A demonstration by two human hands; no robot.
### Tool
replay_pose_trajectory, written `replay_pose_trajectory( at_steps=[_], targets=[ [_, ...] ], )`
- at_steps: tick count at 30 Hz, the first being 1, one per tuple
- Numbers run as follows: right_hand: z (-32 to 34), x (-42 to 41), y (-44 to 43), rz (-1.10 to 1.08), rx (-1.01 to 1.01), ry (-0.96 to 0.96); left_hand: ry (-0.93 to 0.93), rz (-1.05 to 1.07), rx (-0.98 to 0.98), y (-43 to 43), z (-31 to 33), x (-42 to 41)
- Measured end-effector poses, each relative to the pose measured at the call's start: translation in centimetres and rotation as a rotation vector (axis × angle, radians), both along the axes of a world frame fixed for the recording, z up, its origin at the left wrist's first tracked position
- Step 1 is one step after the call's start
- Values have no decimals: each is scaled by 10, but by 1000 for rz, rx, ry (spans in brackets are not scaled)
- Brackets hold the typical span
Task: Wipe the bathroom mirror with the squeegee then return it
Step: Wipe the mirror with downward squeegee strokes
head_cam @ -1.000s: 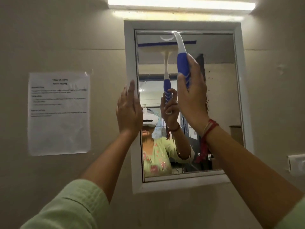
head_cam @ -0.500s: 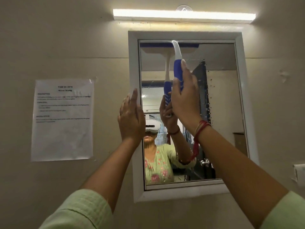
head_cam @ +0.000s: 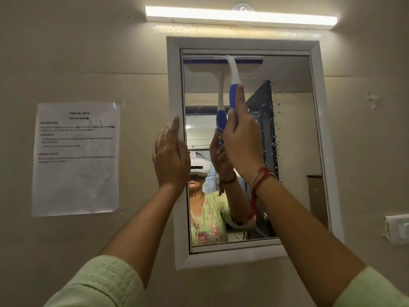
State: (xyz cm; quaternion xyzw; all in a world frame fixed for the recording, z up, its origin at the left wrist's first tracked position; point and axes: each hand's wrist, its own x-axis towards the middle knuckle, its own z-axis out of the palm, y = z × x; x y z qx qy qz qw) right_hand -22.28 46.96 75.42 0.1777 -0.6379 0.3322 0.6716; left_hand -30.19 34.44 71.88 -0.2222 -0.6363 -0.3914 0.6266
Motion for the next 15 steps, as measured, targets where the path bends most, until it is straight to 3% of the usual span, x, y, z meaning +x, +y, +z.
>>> replay_pose_trajectory(
  at_steps=[8,15],
  targets=[
    [-53,0,0,-14,33,-40,3,-7,0,0,0,0],
    [-3,2,-6,-75,-8,-12,1,-8,5,0,0,2]
  ],
)
